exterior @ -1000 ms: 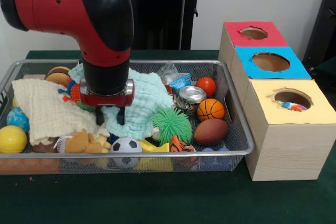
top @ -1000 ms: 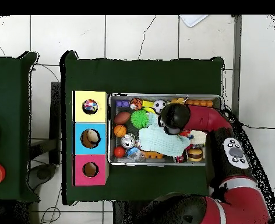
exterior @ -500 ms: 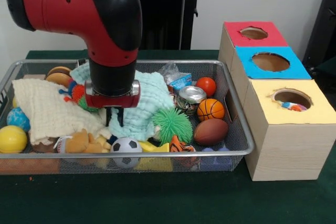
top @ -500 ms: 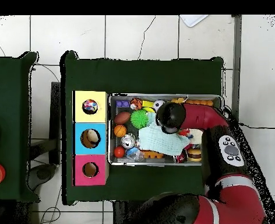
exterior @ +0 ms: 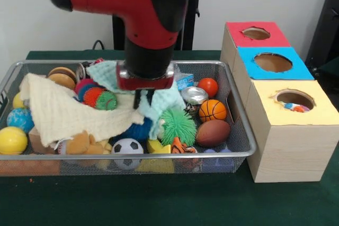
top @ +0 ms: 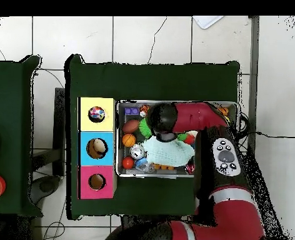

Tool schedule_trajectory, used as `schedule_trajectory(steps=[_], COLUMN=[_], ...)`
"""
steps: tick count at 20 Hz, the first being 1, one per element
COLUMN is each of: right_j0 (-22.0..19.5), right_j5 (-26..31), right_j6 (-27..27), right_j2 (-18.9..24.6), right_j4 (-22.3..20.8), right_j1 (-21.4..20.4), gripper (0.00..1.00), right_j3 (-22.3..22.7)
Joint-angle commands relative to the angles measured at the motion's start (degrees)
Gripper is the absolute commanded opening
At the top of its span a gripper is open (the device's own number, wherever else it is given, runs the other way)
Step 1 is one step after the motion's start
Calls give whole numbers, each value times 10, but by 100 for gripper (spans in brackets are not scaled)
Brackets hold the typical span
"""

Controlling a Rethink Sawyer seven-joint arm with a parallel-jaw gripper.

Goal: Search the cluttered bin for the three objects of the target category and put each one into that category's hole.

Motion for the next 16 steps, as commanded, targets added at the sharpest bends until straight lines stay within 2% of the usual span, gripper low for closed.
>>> schedule_trajectory(steps=[1, 6, 10, 13, 16], right_j0=[56, 80, 86, 69, 44], right_j5=[183, 177, 146, 103, 59], right_j6=[18, 54, 56, 31, -9], right_j2=[34, 34, 32, 30, 31], right_j4=[54, 69, 79, 74, 51], right_j1=[-78, -69, -66, -52, -28], gripper=[0, 0, 0, 0, 0], right_j3=[1, -2, 15, 30, 30])
